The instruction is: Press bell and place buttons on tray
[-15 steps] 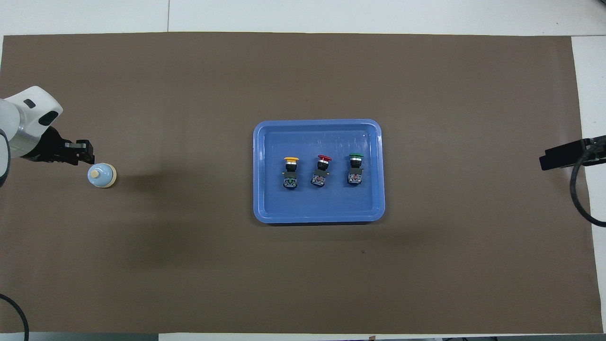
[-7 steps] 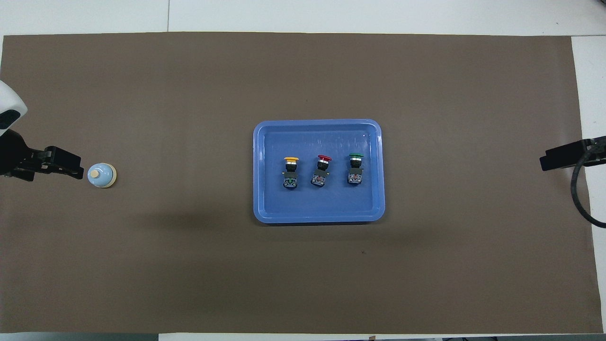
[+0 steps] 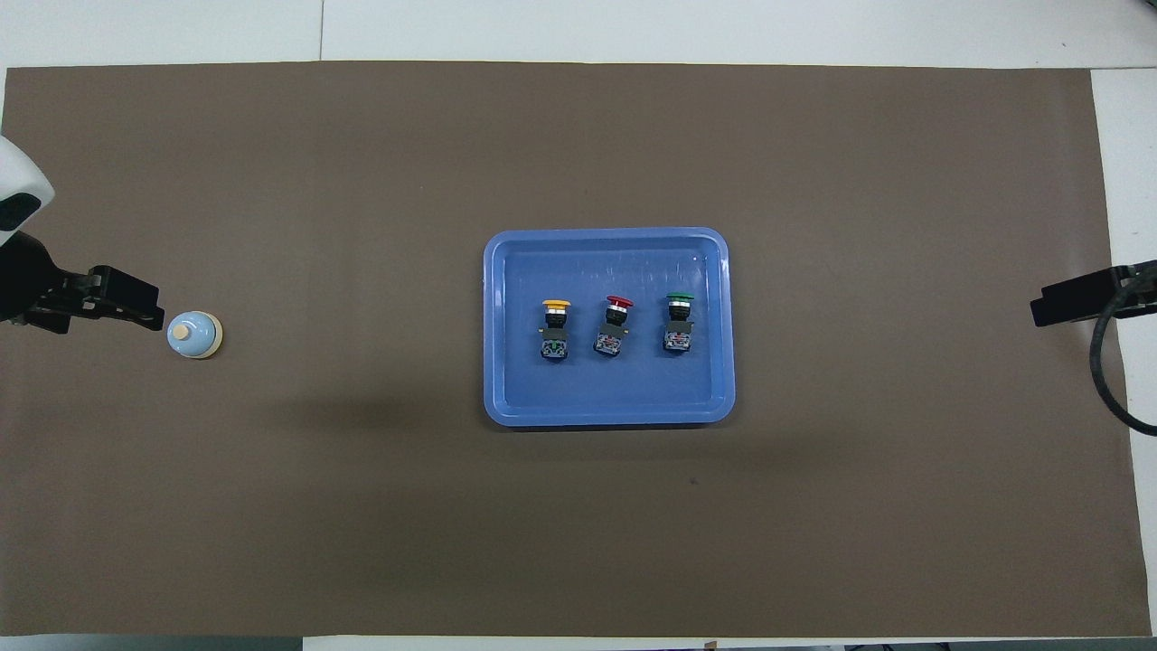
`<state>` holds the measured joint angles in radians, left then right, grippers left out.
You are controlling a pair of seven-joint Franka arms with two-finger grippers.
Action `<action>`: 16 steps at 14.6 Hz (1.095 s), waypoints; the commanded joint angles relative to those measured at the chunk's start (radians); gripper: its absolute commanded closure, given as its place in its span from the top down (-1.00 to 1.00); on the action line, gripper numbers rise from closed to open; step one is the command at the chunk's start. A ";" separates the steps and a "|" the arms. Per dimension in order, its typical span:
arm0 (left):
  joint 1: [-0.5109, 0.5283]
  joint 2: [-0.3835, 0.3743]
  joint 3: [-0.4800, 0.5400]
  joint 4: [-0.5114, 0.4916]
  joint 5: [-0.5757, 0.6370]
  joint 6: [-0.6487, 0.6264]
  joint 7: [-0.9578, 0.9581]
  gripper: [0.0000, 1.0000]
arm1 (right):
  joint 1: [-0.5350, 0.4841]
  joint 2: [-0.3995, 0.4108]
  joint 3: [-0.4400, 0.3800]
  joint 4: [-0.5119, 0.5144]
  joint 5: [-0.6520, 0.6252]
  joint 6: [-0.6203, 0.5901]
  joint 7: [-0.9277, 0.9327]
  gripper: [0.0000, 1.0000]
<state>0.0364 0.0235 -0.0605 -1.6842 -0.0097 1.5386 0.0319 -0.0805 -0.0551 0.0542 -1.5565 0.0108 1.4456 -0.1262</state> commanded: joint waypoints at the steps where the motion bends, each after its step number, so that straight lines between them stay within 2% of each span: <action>1: -0.026 0.024 0.013 0.044 -0.013 -0.037 -0.018 1.00 | -0.010 -0.011 0.006 -0.007 0.014 -0.017 0.016 1.00; 7: -0.087 0.018 0.073 0.052 -0.015 -0.043 -0.020 1.00 | -0.010 -0.012 0.006 -0.007 0.014 -0.017 0.016 1.00; 12: -0.087 0.018 0.059 0.075 -0.010 -0.051 -0.018 1.00 | -0.009 -0.011 0.006 -0.007 0.014 -0.019 0.016 1.00; 16: -0.081 -0.002 0.059 0.054 -0.010 -0.042 -0.009 1.00 | -0.009 -0.012 0.006 -0.007 0.014 -0.017 0.016 1.00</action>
<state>-0.0355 0.0314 -0.0108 -1.6353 -0.0113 1.5169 0.0267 -0.0805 -0.0551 0.0542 -1.5567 0.0108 1.4449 -0.1262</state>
